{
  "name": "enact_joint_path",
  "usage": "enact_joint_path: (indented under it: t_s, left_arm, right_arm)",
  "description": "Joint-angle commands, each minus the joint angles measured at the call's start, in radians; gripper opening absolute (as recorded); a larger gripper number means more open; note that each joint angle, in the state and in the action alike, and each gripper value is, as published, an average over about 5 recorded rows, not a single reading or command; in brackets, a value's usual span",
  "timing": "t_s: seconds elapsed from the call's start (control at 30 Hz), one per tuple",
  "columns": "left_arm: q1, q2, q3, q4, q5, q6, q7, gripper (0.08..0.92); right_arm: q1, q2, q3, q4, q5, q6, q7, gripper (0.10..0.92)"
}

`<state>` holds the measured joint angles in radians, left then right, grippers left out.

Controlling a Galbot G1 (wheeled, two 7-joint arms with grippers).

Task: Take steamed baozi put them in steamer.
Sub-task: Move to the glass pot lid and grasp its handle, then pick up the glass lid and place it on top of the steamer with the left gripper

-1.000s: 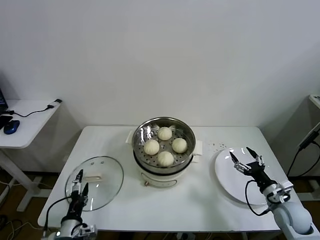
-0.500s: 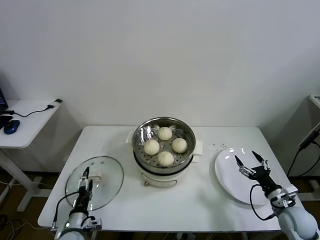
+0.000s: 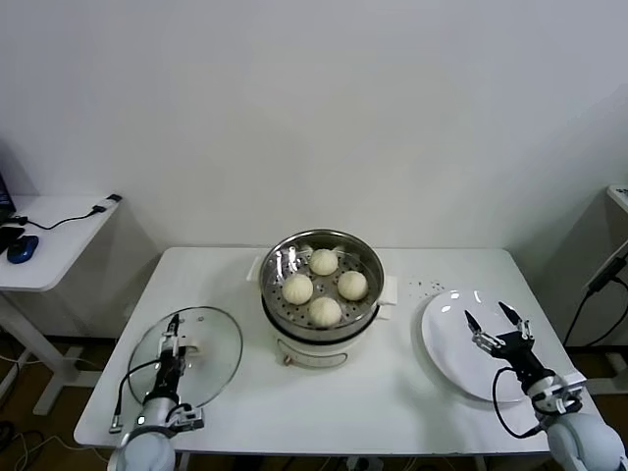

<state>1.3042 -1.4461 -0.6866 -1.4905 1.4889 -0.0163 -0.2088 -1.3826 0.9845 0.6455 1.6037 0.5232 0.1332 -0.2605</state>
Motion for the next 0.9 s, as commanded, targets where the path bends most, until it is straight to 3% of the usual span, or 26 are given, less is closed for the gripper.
enact_joint_path:
  t_s: [0.03, 0.4, 0.63, 0.73, 0.9]
  left_arm:
    - [-0.040, 0.005, 0.007, 0.047, -0.057, -0.009, -0.016, 0.732]
    - [-0.036, 0.014, 0.004, 0.035, -0.077, -0.014, -0.009, 0.412]
    - [0.005, 0.039, 0.012, -0.074, -0.124, -0.004, 0.004, 0.213]
    - [0.041, 0.063, 0.009, -0.153, -0.147, 0.006, 0.011, 0.157]
    - [0.122, 0.131, 0.000, -0.342, -0.200, 0.052, 0.049, 0.149]
  right_arm:
    - [-0.001, 0.010, 0.007, -0.015, -0.018, 0.005, -0.004, 0.823]
    - [-0.001, 0.020, 0.019, -0.029, -0.029, 0.013, -0.015, 0.823]
    - [0.008, 0.021, 0.020, -0.034, -0.031, 0.014, -0.016, 0.823]
    - [0.012, 0.021, 0.020, -0.036, -0.033, 0.015, -0.016, 0.823]
    - [0.020, 0.016, 0.025, -0.045, -0.034, 0.017, -0.016, 0.823]
